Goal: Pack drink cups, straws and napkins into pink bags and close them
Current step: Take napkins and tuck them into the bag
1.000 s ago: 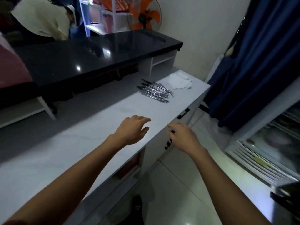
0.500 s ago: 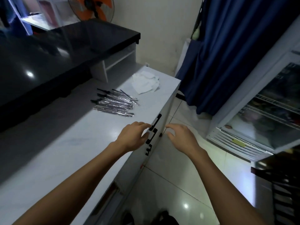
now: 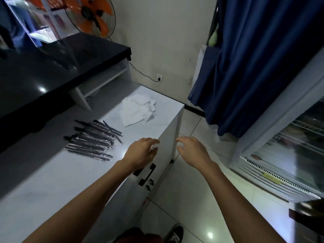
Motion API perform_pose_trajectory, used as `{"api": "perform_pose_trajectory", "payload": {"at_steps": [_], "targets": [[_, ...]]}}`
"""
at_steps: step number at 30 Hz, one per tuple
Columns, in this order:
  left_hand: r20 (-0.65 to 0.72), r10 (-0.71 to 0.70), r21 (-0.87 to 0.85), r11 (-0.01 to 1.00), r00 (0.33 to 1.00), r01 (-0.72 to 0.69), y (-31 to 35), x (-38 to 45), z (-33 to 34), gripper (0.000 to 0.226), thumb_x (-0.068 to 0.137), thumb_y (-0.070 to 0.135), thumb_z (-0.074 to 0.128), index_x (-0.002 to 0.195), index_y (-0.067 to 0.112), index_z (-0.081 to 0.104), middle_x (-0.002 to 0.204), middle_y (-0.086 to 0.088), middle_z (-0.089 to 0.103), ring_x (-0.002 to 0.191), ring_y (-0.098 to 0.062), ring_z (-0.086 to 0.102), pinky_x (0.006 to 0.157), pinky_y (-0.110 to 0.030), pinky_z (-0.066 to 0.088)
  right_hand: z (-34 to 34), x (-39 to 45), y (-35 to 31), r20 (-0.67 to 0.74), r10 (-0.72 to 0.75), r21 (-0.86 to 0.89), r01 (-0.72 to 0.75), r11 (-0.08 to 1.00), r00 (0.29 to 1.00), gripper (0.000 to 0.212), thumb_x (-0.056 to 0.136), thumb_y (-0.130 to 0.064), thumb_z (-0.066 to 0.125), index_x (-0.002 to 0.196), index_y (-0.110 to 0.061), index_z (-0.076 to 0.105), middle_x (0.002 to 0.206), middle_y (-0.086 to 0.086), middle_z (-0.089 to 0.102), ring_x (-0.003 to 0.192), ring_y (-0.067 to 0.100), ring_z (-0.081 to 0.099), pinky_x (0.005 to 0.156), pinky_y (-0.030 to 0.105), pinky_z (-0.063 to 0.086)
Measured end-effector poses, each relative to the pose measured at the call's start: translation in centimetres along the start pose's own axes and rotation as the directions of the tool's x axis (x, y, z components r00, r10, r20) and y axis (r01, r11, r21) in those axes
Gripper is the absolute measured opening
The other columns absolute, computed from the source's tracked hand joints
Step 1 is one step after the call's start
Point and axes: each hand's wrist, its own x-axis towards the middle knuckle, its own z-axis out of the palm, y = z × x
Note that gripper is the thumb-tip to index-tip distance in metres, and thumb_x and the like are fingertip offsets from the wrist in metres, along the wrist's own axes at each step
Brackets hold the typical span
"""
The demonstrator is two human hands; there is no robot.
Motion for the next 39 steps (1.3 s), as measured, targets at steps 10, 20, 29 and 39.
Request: {"api": "perform_pose_trajectory", "payload": {"at_steps": [10,20,29,39], "targets": [[-0.096,-0.300,-0.088,0.952,0.949,0.292,-7.0,5.6,0.0,0.036,0.100,0.036,0.055,0.135,0.025,0.060,0.136,0.003,0.063,0.126,-0.021,0.056,0.098,-0.040,0.049,-0.7,12.8,-0.5,0.158,-0.178,0.018,0.177,0.984,0.971,0.035,0.102,-0.028,0.053,0.136,-0.021,0.060,0.138,0.002,0.059,0.123,0.020,0.054,0.098,0.031,0.046],[-0.194,-0.449,-0.159,0.892,0.872,0.424,-16.5,13.7,-0.5,0.038,0.098,0.031,0.059,0.134,0.021,0.061,0.138,0.001,0.061,0.128,-0.024,0.051,0.098,-0.041,0.047,0.9,27.6,-4.4,0.238,-0.244,-0.011,0.254,0.967,0.940,0.038,0.099,-0.029,0.055,0.137,-0.023,0.059,0.133,0.001,0.062,0.118,0.021,0.057,0.095,0.033,0.047],[-0.154,-0.465,-0.062,0.885,0.872,0.461,-18.3,17.5,0.2,0.033,0.095,0.029,0.058,0.127,0.023,0.065,0.140,-0.005,0.060,0.129,-0.029,0.053,0.098,-0.046,0.050,3.1,36.6,-7.1,0.233,-0.204,-0.039,0.219,0.975,0.951,0.048,0.098,-0.037,0.059,0.139,-0.013,0.053,0.132,0.007,0.058,0.122,0.027,0.054,0.096,0.040,0.050],[-0.293,-0.551,-0.108,0.831,0.782,0.545,-17.3,18.1,1.0,0.024,0.096,0.031,0.059,0.117,0.024,0.069,0.132,-0.002,0.065,0.124,-0.026,0.057,0.093,-0.045,0.053,5.4,41.3,-7.8,0.251,-0.319,0.008,0.328,0.945,0.914,0.002,0.094,-0.019,0.064,0.092,-0.018,0.064,0.094,-0.003,0.061,0.084,0.019,0.059,0.069,0.029,0.045]]}}
